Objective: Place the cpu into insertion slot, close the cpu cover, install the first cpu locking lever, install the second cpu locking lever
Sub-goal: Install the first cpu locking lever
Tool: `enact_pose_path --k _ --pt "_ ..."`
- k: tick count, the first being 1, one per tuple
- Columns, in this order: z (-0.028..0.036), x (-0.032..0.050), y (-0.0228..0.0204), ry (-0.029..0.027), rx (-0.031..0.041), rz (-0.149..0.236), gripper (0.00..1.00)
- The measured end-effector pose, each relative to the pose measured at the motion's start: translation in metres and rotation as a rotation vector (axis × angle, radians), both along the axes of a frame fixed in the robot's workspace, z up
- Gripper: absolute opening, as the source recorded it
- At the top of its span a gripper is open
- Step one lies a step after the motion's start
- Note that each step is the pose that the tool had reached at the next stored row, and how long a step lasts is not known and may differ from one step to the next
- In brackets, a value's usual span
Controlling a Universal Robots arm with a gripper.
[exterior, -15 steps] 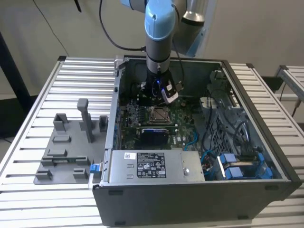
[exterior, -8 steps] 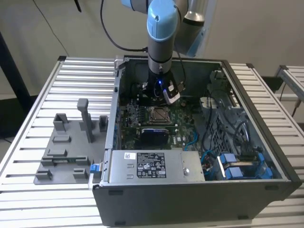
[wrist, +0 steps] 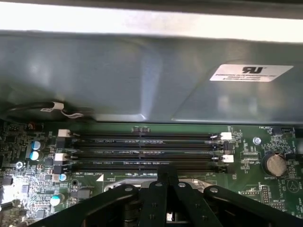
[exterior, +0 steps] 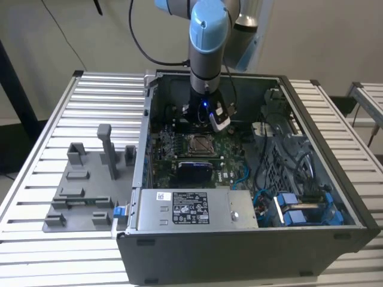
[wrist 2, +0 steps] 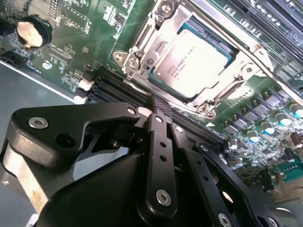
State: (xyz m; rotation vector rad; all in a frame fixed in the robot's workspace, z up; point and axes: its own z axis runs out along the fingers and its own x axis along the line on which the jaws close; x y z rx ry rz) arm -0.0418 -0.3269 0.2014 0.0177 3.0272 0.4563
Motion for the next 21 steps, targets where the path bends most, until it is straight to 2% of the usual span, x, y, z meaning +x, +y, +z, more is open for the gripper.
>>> enact_pose_path --k 10,21 --pt "-0.002 0.0069 0.0 -0.0001 0.0001 0.009 0.11" --pt "-0.0045 0.0101 0.0 -0.0001 0.0009 0.013 0.11"
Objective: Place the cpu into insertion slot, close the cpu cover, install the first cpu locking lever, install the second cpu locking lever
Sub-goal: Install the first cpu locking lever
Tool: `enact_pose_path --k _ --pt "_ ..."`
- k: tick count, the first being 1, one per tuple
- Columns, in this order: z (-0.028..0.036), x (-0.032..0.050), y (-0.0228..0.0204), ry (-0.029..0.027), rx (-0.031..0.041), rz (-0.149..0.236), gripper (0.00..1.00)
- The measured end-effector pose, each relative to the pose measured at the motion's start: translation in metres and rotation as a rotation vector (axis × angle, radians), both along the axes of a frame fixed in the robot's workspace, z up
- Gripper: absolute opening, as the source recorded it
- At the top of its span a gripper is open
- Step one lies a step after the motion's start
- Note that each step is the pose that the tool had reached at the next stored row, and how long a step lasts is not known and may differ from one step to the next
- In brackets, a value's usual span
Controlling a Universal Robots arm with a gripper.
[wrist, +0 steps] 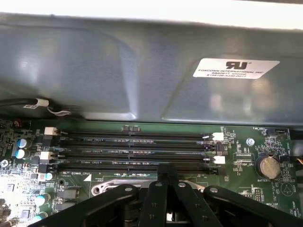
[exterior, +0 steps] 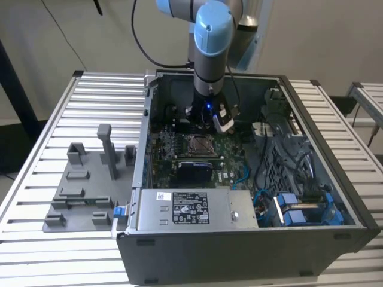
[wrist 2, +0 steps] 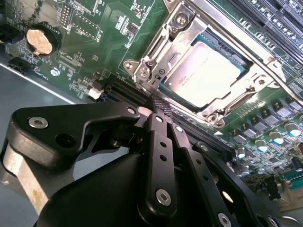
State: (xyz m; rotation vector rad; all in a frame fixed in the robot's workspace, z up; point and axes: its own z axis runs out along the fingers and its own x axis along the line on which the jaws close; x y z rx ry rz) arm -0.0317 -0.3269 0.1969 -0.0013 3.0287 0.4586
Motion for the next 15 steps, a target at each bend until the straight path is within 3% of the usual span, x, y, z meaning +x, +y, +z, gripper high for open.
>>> enact_pose_path --k 7,15 --pt "-0.0012 0.0017 -0.0001 0.0 0.0019 0.001 0.11" --pt "-0.0021 0.0024 0.0 -0.0008 0.0094 0.001 0.11"
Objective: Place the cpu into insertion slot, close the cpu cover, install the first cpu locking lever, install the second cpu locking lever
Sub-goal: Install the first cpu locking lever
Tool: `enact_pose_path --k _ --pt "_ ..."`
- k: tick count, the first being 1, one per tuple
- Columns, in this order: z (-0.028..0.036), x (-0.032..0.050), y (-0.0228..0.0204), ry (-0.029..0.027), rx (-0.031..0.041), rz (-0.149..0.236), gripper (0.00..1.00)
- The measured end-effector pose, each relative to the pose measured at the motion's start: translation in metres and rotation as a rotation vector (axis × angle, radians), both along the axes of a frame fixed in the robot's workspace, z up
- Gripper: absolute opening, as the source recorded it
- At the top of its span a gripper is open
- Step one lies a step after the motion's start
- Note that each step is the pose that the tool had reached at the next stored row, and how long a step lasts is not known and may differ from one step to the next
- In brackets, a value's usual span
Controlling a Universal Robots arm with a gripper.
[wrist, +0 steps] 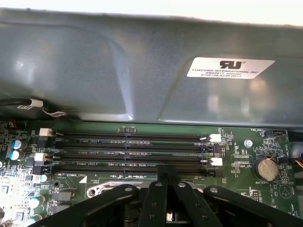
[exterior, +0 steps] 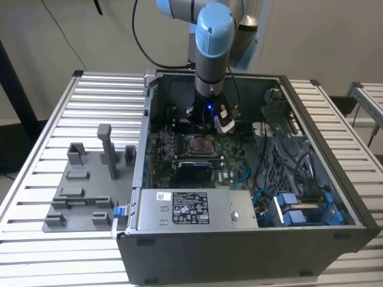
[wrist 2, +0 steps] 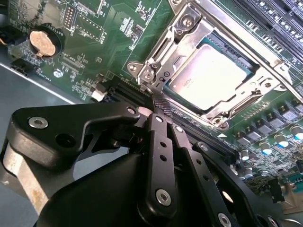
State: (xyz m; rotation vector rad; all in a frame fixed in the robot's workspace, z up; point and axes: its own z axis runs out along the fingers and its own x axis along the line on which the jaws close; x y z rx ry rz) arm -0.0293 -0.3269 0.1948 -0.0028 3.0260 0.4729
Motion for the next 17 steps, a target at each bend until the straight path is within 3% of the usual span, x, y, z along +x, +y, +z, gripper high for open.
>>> enact_pose_path --k 10,17 --pt "-0.0001 0.0 -0.0037 0.0001 0.002 0.0 0.11" --pt "-0.0006 0.0 -0.0038 -0.001 0.0124 0.0 0.11"
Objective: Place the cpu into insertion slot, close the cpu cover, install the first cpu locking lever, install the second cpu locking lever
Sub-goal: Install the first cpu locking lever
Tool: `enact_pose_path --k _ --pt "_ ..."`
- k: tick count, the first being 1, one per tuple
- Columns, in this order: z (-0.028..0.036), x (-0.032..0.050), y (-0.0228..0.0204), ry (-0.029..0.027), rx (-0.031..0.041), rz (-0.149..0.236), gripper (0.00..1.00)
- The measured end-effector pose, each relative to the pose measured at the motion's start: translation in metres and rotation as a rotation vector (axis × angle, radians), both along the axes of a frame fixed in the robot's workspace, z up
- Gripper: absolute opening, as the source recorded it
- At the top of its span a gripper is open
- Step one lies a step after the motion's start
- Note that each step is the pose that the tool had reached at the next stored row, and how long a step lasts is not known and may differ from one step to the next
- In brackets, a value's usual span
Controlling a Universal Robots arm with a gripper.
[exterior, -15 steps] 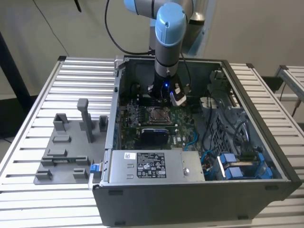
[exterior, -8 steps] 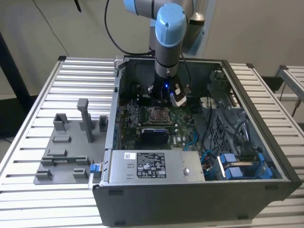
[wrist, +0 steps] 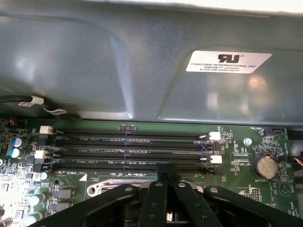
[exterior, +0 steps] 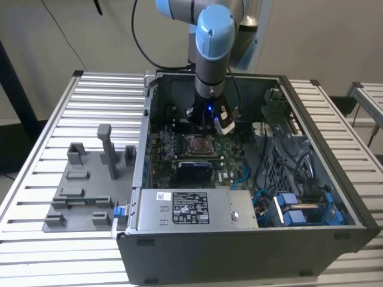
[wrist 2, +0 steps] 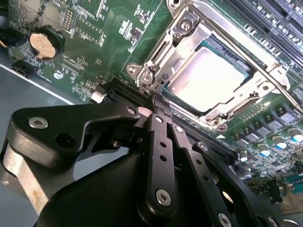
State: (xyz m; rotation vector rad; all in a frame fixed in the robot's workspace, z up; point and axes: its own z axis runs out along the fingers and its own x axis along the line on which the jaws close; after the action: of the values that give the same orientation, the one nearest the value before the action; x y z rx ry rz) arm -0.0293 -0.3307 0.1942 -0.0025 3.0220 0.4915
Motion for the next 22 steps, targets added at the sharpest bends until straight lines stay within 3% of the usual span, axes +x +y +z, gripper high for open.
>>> enact_pose_path --k 8,15,18,22 --pt "-0.0012 0.0 -0.0003 -0.0012 0.0077 0.0 0.11" --pt "-0.0021 0.0 -0.0001 -0.0056 0.0259 0.0 0.11" --pt "-0.0015 0.0 -0.0002 -0.0049 0.0266 0.0 0.11" --pt "0.0047 -0.0006 -0.0002 -0.0042 0.0276 0.0 0.11"
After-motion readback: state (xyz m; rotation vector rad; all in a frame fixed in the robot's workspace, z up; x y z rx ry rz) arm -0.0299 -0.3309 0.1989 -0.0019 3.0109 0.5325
